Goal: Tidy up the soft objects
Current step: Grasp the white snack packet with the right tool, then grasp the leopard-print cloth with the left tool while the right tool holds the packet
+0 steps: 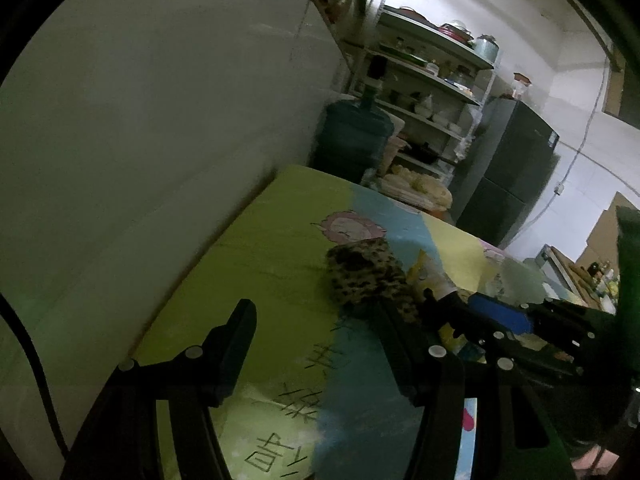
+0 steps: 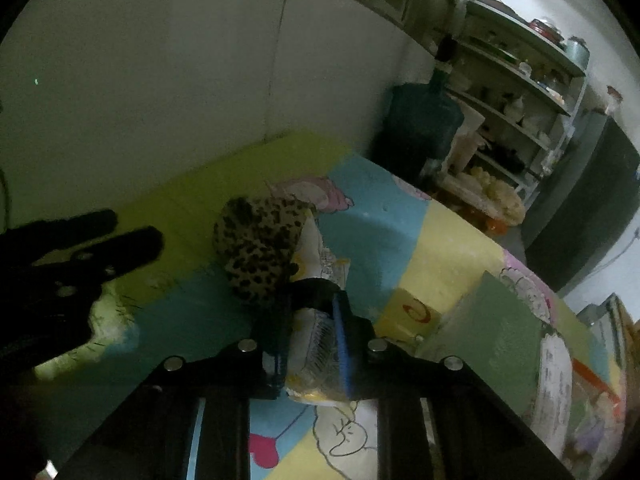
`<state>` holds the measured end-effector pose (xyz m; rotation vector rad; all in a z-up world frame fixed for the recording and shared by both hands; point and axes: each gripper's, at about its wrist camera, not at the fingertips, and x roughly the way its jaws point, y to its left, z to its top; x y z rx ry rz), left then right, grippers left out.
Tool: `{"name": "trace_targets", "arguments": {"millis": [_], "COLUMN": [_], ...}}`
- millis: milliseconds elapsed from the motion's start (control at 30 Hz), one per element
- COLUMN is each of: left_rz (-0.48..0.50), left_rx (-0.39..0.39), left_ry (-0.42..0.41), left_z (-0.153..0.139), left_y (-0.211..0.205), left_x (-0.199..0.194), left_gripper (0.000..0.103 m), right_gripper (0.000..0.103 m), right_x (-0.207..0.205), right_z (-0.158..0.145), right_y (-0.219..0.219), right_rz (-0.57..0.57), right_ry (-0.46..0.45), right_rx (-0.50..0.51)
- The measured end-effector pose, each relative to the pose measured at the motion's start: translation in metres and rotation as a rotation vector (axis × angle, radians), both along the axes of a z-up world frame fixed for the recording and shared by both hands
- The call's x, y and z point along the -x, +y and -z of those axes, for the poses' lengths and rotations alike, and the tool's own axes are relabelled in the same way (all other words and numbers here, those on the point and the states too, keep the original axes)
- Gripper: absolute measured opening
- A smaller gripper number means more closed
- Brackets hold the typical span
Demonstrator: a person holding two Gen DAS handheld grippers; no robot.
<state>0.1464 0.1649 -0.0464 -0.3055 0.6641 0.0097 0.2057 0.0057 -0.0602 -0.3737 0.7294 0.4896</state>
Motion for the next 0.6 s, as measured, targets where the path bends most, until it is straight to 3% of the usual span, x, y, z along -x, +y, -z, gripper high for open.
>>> {"name": "trace_targets", "arguments": {"millis": [367, 600], "left_rz": [0.084, 0.122], "left_rx": [0.011, -0.030], "left_ry": [0.052, 0.149], "left_z": [-0.002, 0.013], "left_y": [-0.016, -0.045], "left_x": [-0.036, -0.073], "left_gripper": [0.061, 0.061], "right_gripper": [0.015, 0.015], "right_x": [0.031, 0.049], "right_z": [-0.047, -0.070], "right_y": [-0.039, -0.059], "right_rz": [0.007, -0.001], "right_ry": [-0.057, -0.097], "right_rx": [-0.213, -0.276]}}
